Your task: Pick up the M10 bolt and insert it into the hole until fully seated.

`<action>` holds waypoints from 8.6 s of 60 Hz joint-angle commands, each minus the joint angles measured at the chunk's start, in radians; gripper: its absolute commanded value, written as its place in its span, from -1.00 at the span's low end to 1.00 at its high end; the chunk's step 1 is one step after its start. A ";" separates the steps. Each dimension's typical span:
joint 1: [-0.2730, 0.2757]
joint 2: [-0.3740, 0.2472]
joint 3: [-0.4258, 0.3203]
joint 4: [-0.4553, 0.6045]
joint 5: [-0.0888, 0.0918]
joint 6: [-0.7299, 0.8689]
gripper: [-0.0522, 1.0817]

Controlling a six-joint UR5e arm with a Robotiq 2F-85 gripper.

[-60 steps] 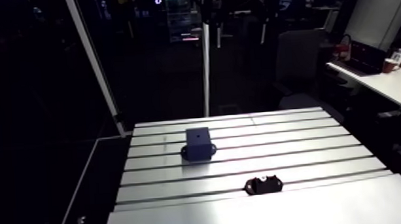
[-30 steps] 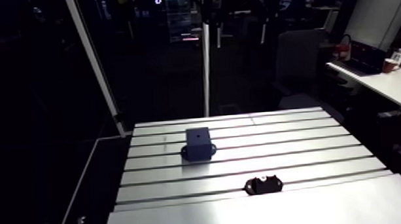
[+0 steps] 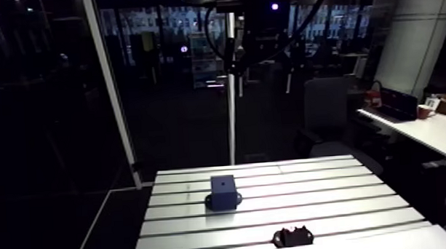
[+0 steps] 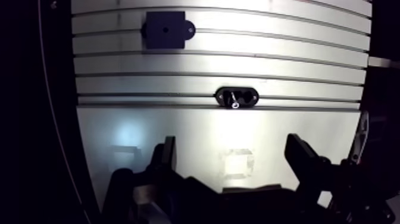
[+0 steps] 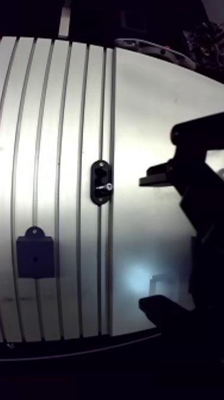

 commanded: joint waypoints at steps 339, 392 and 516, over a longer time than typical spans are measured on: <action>-0.185 0.153 0.660 -0.671 -0.005 -0.176 0.38; -0.164 0.117 0.352 -0.386 0.016 -0.124 0.87; 0.115 0.488 -0.165 0.011 0.024 -0.061 0.99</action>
